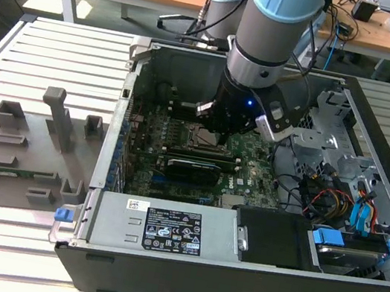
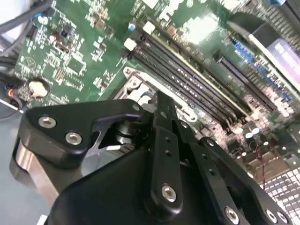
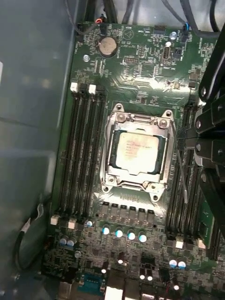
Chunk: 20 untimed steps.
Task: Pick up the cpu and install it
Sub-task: 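Install the second cpu locking lever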
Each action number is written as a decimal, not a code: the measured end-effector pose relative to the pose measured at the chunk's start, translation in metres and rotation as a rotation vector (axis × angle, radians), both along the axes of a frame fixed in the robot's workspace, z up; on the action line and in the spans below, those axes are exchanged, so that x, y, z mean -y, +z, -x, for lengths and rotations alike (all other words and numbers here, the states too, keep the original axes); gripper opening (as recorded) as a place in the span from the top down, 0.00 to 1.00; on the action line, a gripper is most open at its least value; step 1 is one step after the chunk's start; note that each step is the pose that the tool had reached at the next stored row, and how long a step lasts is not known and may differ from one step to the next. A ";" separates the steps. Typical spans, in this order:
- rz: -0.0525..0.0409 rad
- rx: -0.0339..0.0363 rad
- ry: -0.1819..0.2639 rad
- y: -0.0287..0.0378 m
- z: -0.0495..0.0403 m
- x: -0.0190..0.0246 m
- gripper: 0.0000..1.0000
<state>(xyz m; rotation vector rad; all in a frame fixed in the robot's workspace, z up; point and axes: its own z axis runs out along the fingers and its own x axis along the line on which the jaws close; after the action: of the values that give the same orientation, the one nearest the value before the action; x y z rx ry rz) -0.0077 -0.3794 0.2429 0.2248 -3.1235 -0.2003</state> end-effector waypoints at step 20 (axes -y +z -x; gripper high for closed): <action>-0.0323 -0.0001 0.003 -0.0366 0.0631 0.0042 0.89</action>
<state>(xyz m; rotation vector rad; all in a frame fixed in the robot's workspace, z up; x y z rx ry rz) -0.0709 -0.3836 0.2062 0.2290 -3.1216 -0.2509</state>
